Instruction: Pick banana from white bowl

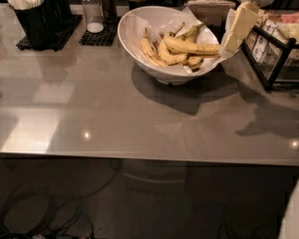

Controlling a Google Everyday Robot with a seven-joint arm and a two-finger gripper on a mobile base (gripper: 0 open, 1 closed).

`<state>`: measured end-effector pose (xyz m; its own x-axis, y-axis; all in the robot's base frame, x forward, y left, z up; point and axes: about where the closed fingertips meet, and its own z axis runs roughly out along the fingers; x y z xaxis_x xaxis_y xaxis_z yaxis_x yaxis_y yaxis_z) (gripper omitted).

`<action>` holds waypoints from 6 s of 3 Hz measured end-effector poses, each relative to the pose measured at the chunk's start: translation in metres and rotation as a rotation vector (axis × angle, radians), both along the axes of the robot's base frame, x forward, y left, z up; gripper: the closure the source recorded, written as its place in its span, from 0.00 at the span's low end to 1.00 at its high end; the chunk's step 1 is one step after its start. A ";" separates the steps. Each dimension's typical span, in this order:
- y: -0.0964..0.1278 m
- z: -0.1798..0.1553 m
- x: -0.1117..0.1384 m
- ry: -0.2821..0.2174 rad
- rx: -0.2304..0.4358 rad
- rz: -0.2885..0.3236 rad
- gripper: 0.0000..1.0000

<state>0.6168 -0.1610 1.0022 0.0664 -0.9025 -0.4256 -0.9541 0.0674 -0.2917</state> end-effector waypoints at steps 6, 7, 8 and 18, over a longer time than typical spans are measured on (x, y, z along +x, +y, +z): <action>-0.013 -0.078 0.083 0.031 0.054 -0.098 0.00; -0.013 -0.079 0.084 0.031 0.054 -0.098 0.19; -0.013 -0.079 0.084 0.031 0.054 -0.098 0.42; 0.000 -0.065 0.073 -0.001 0.241 -0.032 1.00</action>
Offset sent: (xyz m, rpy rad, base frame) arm 0.0086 -0.0106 -0.0123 0.0006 0.0132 -0.0654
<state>0.6900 -0.1610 0.9367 0.0401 -0.7766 -0.6287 -0.9503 0.1648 -0.2642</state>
